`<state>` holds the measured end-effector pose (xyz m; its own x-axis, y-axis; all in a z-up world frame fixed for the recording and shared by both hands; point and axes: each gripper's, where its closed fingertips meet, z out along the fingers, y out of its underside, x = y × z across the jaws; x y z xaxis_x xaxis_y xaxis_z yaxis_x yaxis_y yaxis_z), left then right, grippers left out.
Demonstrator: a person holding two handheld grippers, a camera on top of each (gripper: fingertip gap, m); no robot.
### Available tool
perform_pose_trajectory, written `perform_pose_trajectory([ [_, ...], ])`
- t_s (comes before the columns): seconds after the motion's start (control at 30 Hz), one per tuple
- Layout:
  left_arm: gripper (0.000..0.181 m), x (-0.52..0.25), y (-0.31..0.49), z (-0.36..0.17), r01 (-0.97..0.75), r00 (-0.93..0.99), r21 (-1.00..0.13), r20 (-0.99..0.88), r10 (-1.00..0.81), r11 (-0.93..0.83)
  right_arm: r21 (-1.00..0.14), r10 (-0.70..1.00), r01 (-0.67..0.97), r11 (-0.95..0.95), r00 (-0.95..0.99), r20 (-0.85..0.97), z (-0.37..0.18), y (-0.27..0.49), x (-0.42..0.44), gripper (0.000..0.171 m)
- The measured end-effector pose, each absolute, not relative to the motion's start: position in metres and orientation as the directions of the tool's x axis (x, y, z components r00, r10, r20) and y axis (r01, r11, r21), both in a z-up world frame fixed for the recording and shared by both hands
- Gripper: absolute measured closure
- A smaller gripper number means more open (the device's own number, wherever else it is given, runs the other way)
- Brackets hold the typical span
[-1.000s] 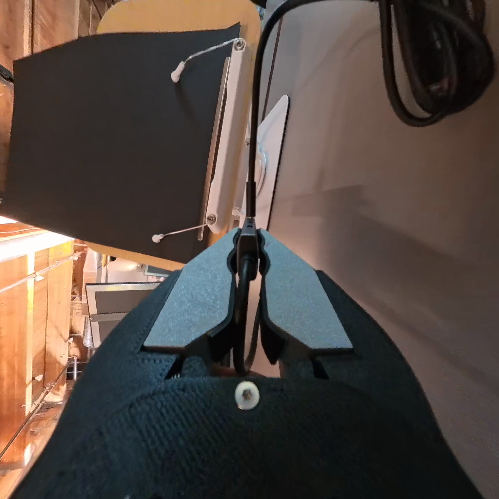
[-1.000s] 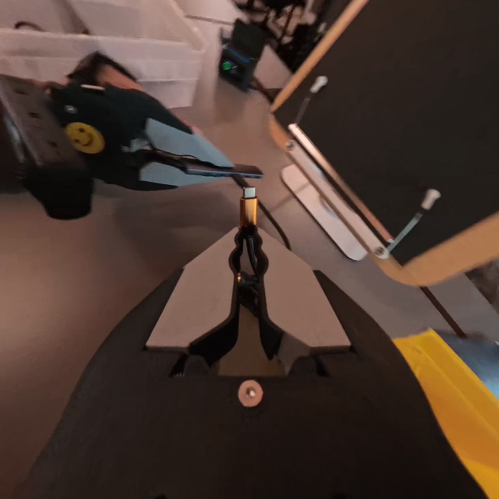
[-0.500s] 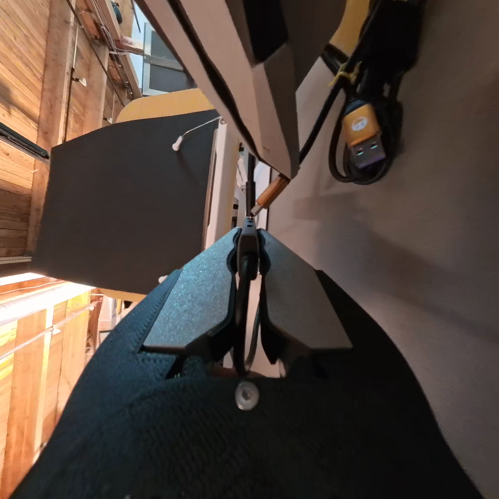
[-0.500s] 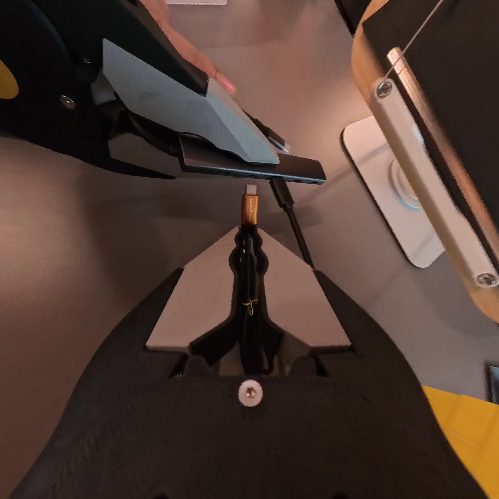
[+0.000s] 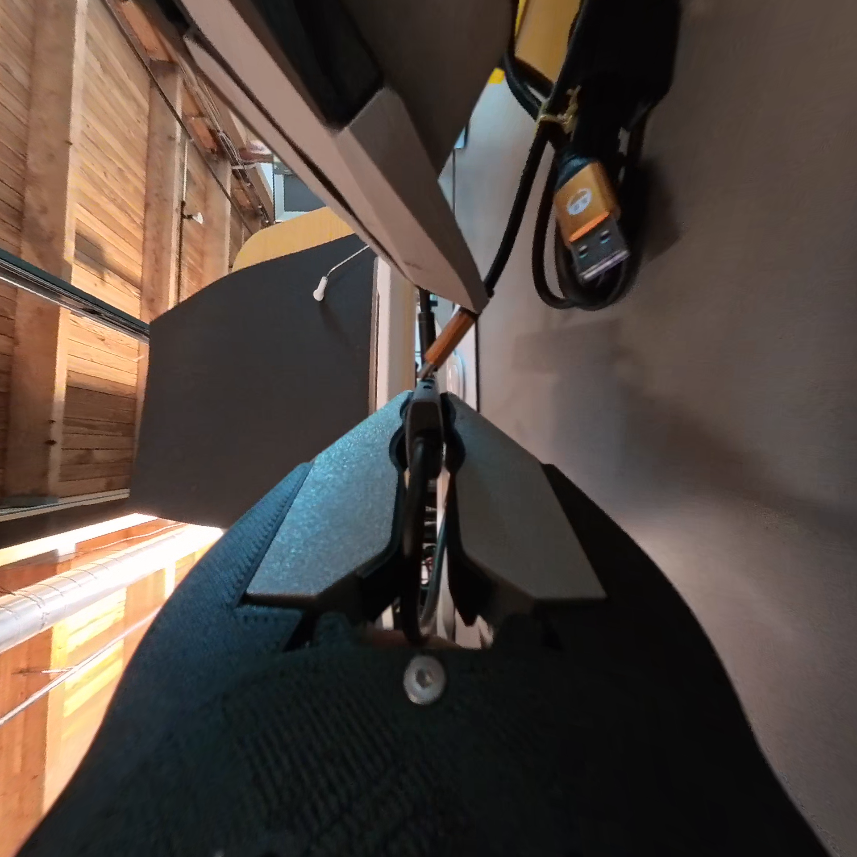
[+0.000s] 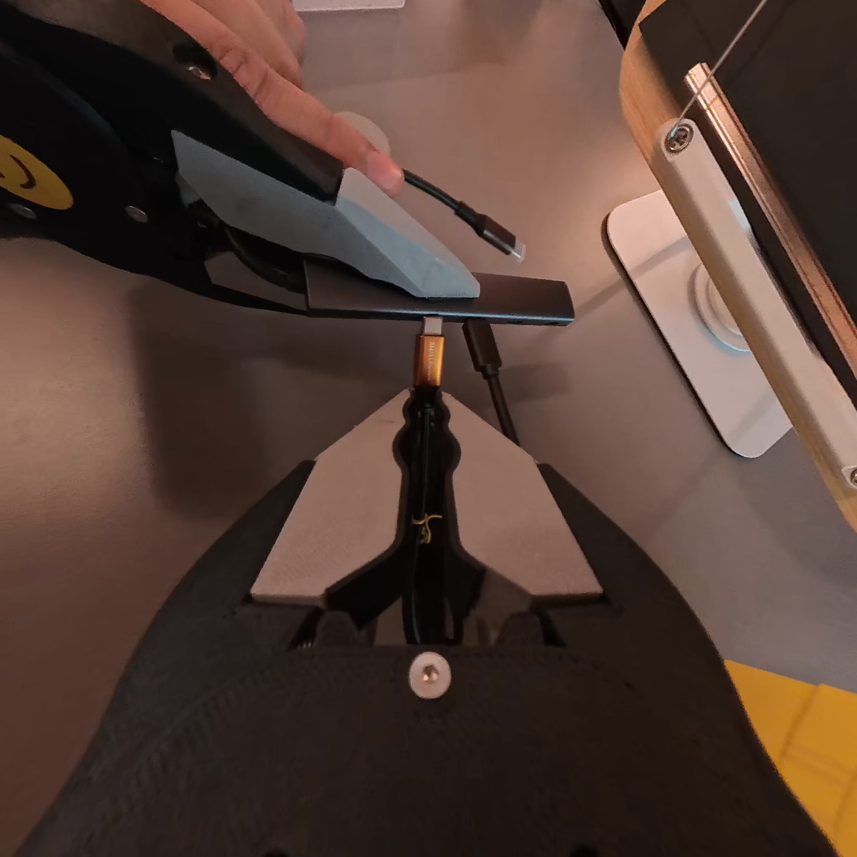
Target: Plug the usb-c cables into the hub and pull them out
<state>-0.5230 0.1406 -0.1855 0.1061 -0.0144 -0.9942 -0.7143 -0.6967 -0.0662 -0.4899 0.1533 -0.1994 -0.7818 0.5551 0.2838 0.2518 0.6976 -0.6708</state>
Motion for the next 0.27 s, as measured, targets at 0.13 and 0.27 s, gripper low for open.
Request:
perform_pose_trajectory([
  [0.13, 0.173, -0.5222, 0.1403, -0.1841, -0.723, 0.087, -0.050, -0.996, -0.018, -0.689, -0.666, 0.551, 0.248, 0.704, -0.783, 0.291, -0.1996, 0.1533, -0.4888, 0.168],
  [0.27, 0.173, -0.5218, 0.1404, -0.1857, -0.728, 0.075, -0.032, -0.997, -0.033, -0.685, -0.652, 0.542, 0.238, 0.720, -0.780, 0.314, -0.2015, 0.1535, -0.4888, 0.168],
])
